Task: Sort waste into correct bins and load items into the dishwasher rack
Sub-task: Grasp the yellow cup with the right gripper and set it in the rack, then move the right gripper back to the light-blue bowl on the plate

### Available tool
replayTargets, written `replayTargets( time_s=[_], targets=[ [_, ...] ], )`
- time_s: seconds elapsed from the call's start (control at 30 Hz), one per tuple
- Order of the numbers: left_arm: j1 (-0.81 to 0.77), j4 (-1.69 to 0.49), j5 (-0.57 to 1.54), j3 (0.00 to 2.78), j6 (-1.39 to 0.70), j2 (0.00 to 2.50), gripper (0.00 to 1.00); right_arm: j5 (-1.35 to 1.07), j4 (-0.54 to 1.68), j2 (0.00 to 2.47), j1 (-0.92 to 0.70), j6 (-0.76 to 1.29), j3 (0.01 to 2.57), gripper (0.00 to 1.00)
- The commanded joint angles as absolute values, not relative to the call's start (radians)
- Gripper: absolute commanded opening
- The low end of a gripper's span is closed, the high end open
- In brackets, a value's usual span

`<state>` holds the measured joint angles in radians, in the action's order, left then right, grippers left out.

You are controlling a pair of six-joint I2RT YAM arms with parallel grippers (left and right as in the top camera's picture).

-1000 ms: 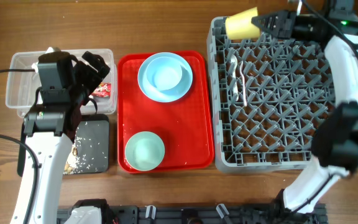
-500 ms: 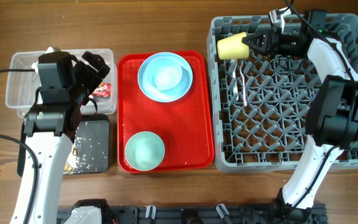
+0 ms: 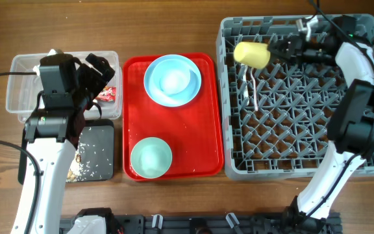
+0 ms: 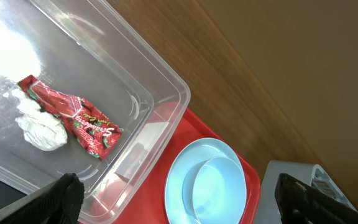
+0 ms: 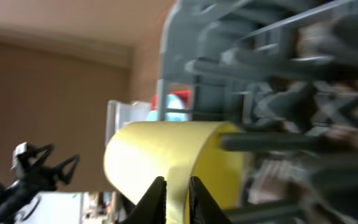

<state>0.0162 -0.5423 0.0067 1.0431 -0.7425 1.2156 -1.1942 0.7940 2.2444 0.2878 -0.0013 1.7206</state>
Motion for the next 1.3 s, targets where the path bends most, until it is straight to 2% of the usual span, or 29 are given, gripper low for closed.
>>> replayTargets(
  time_s=[0.0, 0.13, 0.37, 0.5, 0.63, 0.73, 0.83, 0.93, 1.1, 1.27],
  targets=[
    [0.025, -0.54, 0.01, 1.055, -0.741, 1.217, 1.0, -1.111, 0.803, 2.252, 0.313, -0.033, 1.709, 0.18],
    [0.025, -0.54, 0.01, 1.055, -0.741, 1.217, 1.0, -0.916, 0.859, 2.204, 0.325, -0.031, 1.73, 0.22],
    [0.025, -0.54, 0.01, 1.055, -0.741, 1.217, 1.0, -0.551, 0.933, 1.964, 0.272, -0.021, 1.75, 0.23],
    [0.025, -0.54, 0.01, 1.055, -0.74, 1.217, 1.0, -0.42, 0.915, 1.781, 0.11, -0.025, 1.75, 0.14],
    [0.025, -0.54, 0.01, 1.055, -0.741, 1.217, 1.0, -0.335, 0.895, 1.716, -0.118, -0.023, 1.75, 0.13],
    [0.025, -0.54, 0.01, 1.055, -0.741, 1.217, 1.0, -0.276, 0.883, 1.737, -0.334, -0.023, 1.745, 0.13],
    [0.025, -0.54, 0.01, 1.055, -0.741, 1.217, 1.0, -0.238, 0.878, 1.766, -0.448, -0.023, 1.743, 0.15],
    [0.025, -0.54, 0.01, 1.055, -0.741, 1.217, 1.0, -0.224, 0.875, 1.833, -0.554, -0.024, 1.74, 0.25],
    [0.025, -0.54, 0.01, 1.055, -0.741, 1.217, 1.0, -0.224, 0.806, 1.984, -0.633, -0.057, 1.74, 0.3],
    [0.025, -0.54, 0.01, 1.055, -0.74, 1.217, 1.0, -0.225, 0.713, 2.138, -0.65, -0.108, 1.74, 0.41]
  ],
)
